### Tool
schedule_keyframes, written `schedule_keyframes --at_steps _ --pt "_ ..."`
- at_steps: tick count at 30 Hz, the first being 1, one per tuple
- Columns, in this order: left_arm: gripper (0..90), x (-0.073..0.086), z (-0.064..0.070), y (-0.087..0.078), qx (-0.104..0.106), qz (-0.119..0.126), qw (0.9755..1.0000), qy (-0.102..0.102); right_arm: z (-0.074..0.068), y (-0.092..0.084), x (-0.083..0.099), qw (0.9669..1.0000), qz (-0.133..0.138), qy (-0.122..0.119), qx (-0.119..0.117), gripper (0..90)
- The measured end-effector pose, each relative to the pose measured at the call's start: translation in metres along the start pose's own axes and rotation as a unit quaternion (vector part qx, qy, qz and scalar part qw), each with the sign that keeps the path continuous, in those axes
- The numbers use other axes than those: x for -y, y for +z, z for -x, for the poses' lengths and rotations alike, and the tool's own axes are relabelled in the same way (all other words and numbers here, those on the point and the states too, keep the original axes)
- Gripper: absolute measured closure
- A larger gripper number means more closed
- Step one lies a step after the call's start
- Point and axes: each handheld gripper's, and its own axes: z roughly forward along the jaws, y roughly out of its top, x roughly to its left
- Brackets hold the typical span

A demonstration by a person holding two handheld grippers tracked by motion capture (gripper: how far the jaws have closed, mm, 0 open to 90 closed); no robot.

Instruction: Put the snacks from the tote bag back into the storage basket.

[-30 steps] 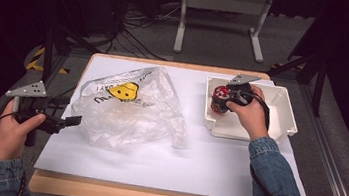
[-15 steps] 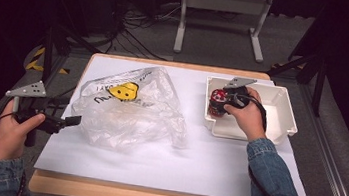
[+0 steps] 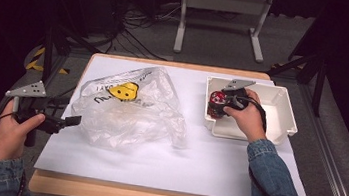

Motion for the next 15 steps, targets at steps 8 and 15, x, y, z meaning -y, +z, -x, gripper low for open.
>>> schedule_keyframes --at_steps 8,15 --pt "5.8 -0.0005 -0.0003 0.0003 0.0 -0.002 1.0 0.006 -0.0008 0.0007 0.0028 0.9999 -0.001 -0.005 -0.012 23.2" --pt "5.8 -0.0004 0.0002 0.0004 0.0 -0.002 1.0 0.004 -0.0019 0.0002 0.0039 0.9998 -0.006 -0.01 -0.017 23.1"
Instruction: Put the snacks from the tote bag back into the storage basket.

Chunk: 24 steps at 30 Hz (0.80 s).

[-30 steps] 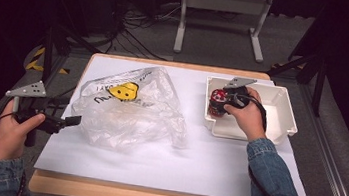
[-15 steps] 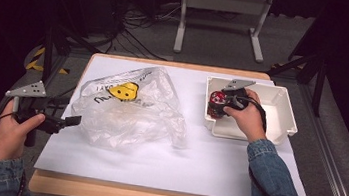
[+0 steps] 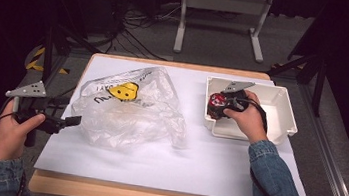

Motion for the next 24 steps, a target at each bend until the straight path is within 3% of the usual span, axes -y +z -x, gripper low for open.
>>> schedule_keyframes --at_steps 12,16,24 --pt "5.8 0.0 0.0 0.001 0.0 -0.001 1.0 0.0 0.0 -0.001 0.001 1.0 -0.003 -0.002 -0.009 22.1" --pt "5.8 0.0 0.0 0.001 0.002 -0.002 1.0 -0.003 0.0 -0.004 -0.002 0.9999 0.005 0.011 -0.007 13.6" --pt "5.7 0.0 0.001 0.005 0.006 -0.006 1.0 0.0 0.002 -0.023 -0.009 0.9997 0.019 0.015 0.001 8.1"
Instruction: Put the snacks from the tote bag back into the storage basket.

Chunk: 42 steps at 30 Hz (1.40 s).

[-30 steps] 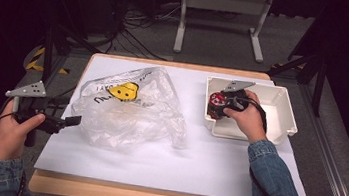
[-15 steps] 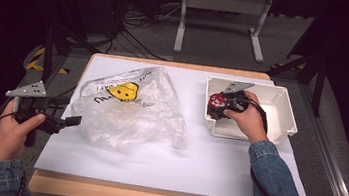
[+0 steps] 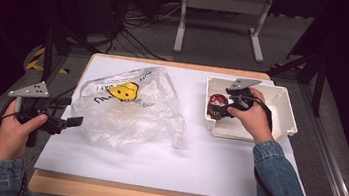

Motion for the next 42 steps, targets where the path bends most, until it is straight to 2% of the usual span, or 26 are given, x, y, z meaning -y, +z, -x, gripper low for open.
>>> schedule_keyframes --at_steps 4,8,12,13,14,19,21,27,32,35,38,42 --pt "5.7 0.0 0.0 0.003 0.003 -0.006 1.0 0.001 -0.001 -0.013 -0.005 0.9999 0.015 0.005 -0.001 7.0" --pt "5.5 0.0 0.001 0.004 0.017 -0.006 0.9998 0.001 -0.008 -0.037 -0.012 0.9992 0.037 0.009 -0.008 6.7" --pt "5.4 0.0 0.003 0.003 0.017 -0.007 0.9998 0.005 -0.015 -0.056 -0.015 0.9984 0.053 0.017 -0.015 6.2" --pt "5.3 0.0 0.003 0.003 0.017 -0.007 0.9998 0.005 -0.015 -0.056 -0.015 0.9984 0.053 0.017 -0.015 6.2" --pt "5.3 0.0 0.004 0.002 0.017 -0.007 0.9998 0.004 -0.019 -0.068 -0.014 0.9973 0.065 0.027 -0.02 6.2" --pt "5.3 0.003 0.007 0.005 0.021 -0.012 0.9997 0.006 -0.03 -0.09 -0.01 0.9944 0.085 0.056 -0.03 5.3" --pt "5.3 0.004 0.009 0.007 0.023 -0.016 0.9996 0.004 -0.034 -0.099 -0.008 0.9939 0.091 0.054 -0.032 5.3" --pt "5.3 0.008 0.013 0.014 0.032 -0.025 0.9991 0.012 -0.05 -0.122 -0.002 0.9898 0.118 0.055 -0.058 4.8" --pt "5.3 0.013 0.021 0.023 0.043 -0.029 0.9985 0.014 -0.064 -0.133 0.009 0.9884 0.123 0.044 -0.077 5.3" --pt "5.3 0.014 0.025 0.026 0.047 -0.031 0.9983 0.017 -0.072 -0.136 0.017 0.9861 0.132 0.042 -0.092 6.1" --pt "5.7 0.017 0.032 0.035 0.044 -0.022 0.9985 0.024 -0.078 -0.137 0.026 0.9848 0.133 0.037 -0.106 6.4" --pt "5.8 0.02 0.038 0.043 0.044 -0.011 0.9986 0.027 -0.084 -0.137 0.034 0.9848 0.127 0.036 -0.113 6.4"
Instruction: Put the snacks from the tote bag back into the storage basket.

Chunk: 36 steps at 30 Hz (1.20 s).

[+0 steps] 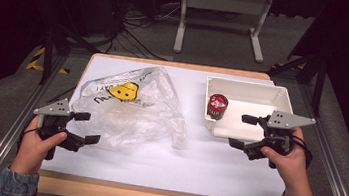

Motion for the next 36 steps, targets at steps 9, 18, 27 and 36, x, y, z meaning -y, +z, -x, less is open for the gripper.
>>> schedule_keyframes --at_steps 9,18,27,36 --pt "5.4 0.016 0.01 0.016 -0.001 0.032 0.9995 -0.005 -0.007 0.011 0.029 0.9994 0.026 0.017 -0.012 3.9" --pt "4.7 0.024 0.009 0.028 0.017 0.054 0.9984 -0.004 -0.008 0.035 0.065 0.9994 0.011 0.026 -0.021 0.0" --pt "3.2 0.034 0.005 0.038 0.013 0.064 0.9979 -0.004 -0.009 0.053 0.089 0.9985 -0.007 0.041 0.036 0.0" --pt "1.2 0.043 0.006 0.048 -0.009 0.05 0.9987 0.003 -0.006 0.052 0.096 0.9982 -0.02 0.033 0.045 0.0"
